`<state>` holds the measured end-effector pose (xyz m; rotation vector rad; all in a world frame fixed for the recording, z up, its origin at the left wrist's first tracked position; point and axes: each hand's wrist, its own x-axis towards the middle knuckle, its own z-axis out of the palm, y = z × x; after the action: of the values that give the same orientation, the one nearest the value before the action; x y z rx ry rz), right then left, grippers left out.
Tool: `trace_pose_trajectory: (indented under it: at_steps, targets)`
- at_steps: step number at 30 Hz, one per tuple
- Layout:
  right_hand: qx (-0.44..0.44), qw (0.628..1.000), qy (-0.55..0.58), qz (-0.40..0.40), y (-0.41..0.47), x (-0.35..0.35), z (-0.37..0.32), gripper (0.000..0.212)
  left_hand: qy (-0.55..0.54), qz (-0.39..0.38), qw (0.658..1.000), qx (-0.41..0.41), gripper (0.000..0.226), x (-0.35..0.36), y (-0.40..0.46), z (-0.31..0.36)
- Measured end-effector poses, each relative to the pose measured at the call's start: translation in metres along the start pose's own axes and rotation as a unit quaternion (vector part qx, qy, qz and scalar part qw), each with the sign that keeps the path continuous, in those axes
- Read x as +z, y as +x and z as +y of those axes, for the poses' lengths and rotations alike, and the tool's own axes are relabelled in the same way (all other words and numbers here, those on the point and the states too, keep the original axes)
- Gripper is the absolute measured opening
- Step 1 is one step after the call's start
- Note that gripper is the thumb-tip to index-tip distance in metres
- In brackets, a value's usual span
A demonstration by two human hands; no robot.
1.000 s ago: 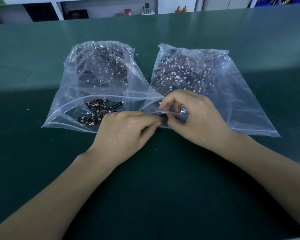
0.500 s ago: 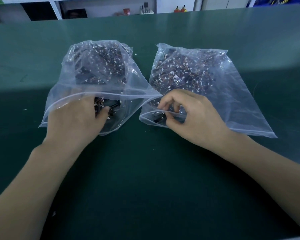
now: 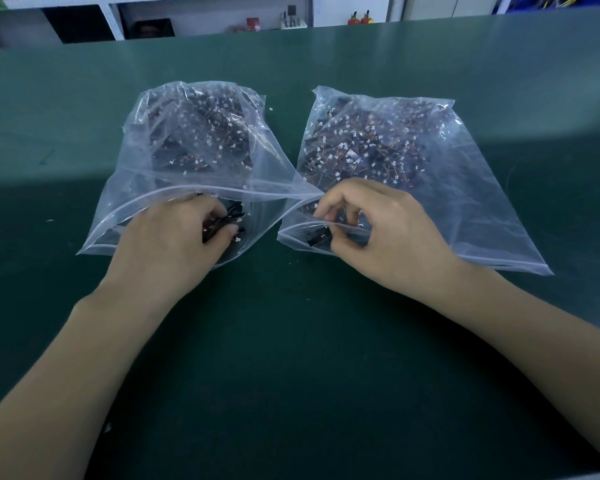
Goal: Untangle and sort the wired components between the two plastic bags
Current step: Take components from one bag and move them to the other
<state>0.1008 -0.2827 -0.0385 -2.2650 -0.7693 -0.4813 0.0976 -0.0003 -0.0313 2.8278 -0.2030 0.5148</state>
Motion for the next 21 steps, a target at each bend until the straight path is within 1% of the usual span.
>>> trace_pose_trajectory:
  at_steps: [3,12,21]
  targets:
    - [-0.001,1.0,-0.001,-0.001,0.0,0.0,0.0,0.029,-0.016,0.017,0.999,0.035,0.013,0.001,-0.002,0.008]
    - [0.001,1.0,-0.012,-0.006,0.0,0.001,-0.001,0.029,0.006,0.065,0.997,0.045,0.009,-0.002,-0.005,0.014]
    - [0.008,0.998,-0.04,-0.043,-0.001,-0.002,-0.008,0.033,-0.037,0.124,0.985,0.11,0.007,-0.001,-0.005,0.013]
